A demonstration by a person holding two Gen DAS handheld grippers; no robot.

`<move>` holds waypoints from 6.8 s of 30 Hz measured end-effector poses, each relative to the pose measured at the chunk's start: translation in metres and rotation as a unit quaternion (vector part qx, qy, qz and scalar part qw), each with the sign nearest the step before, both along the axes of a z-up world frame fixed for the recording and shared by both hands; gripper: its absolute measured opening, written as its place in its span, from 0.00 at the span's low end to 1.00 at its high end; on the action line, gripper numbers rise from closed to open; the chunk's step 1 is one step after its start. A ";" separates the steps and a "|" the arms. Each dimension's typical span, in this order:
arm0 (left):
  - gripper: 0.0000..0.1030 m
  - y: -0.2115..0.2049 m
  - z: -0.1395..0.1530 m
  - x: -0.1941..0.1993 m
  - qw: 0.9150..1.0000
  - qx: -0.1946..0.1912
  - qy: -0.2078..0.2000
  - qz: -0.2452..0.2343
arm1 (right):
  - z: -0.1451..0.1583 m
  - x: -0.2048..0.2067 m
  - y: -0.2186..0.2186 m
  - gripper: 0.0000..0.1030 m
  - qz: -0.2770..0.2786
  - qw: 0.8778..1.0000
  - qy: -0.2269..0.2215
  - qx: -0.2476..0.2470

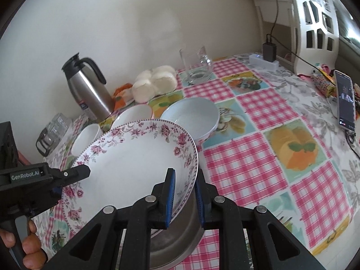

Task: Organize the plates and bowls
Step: 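Carry the floral-rim plate with the right tool over the steel basin, then lower the floral-rim plate into the basin and open the right tool, then move the right tool to the red-rimmed white bowl rim, then close the right tool on the red-rimmed bowl rim and lift it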

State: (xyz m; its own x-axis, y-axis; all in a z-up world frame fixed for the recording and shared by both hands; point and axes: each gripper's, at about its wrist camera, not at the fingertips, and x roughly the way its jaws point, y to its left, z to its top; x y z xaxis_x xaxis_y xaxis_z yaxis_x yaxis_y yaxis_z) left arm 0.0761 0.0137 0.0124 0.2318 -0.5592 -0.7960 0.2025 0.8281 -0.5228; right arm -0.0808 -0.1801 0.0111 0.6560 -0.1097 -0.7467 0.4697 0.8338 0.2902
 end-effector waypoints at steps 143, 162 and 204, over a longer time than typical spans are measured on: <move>0.91 -0.037 0.024 0.047 0.986 0.063 -0.145 0.047 | 0.086 0.098 -0.024 1.00 -0.060 0.994 -0.046 -0.084; 1.00 -0.056 -0.001 0.105 0.990 0.046 -0.122 0.045 | 0.045 0.153 -0.066 1.00 -0.066 0.998 0.015 -0.017; 0.32 -0.076 -0.054 0.117 0.995 0.100 0.005 0.022 | -0.037 0.207 -0.026 0.25 0.108 0.991 0.070 0.044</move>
